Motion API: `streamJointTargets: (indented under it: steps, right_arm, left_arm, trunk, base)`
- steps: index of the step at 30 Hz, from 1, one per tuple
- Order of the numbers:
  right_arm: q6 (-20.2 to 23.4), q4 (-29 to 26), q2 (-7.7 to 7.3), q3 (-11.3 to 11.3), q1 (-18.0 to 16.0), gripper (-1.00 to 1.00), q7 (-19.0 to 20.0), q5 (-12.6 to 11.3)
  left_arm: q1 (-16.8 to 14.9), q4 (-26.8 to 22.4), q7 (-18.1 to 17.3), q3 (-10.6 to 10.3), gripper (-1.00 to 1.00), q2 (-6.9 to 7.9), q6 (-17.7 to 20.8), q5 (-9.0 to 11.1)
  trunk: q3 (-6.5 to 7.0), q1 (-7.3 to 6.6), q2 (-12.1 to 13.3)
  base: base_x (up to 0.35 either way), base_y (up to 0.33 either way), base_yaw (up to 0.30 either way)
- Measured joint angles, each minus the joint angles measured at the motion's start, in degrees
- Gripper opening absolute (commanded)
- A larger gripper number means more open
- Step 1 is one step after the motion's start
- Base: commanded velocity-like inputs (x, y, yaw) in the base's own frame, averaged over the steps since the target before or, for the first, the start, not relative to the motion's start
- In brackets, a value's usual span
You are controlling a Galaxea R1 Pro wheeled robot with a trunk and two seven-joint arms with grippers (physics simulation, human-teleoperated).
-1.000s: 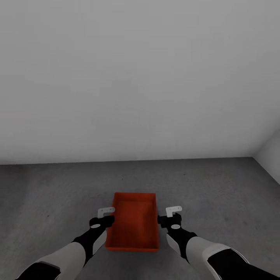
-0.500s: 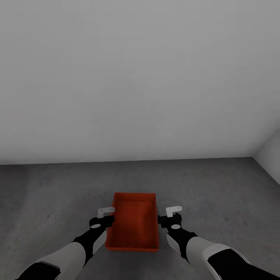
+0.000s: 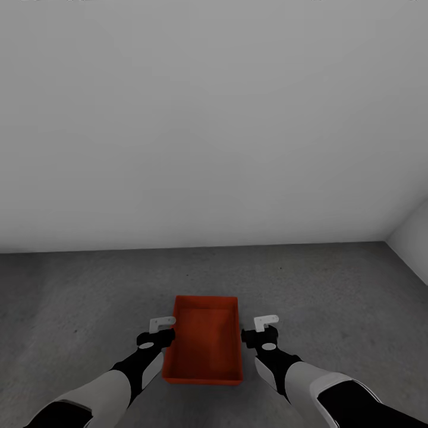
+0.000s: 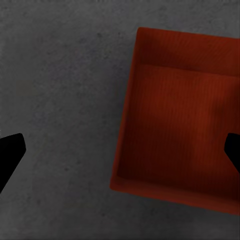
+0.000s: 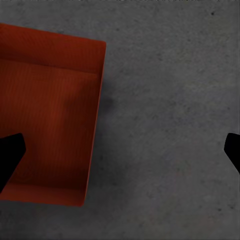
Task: Move the two storage containers from the living room to the garage. In the garage, place one container on the floor and stack the other container on top of it (either order is fine).
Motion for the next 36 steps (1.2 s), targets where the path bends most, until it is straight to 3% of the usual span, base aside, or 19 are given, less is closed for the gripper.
streamJointTargets:
  steps: [4,20,36]
  right_arm:
    - [-0.03,0.0,-0.01,-0.01,0.01,1.0,0.0,0.01]
    - [-0.14,0.0,0.04,0.02,0.0,1.0,0.01,0.0]
    - [-0.15,0.0,-0.1,-0.05,0.0,1.0,0.09,0.07]
  left_arm:
    - [0.0,0.0,-0.01,0.0,1.0,0.0,0.0,0.0]
    - [0.0,0.47,0.2,0.0,1.0,-0.1,0.02,-0.06]
    - [0.0,0.77,0.25,0.0,1.0,-0.13,0.0,0.03]
  trunk:
    - [0.72,-0.88,1.61]
    - [0.72,-0.87,1.62]
    - [0.72,-0.85,1.62]
  base:
    - [0.0,0.0,0.0]
    - [-0.013,0.0,0.0]
    - [-0.308,0.0,0.0]
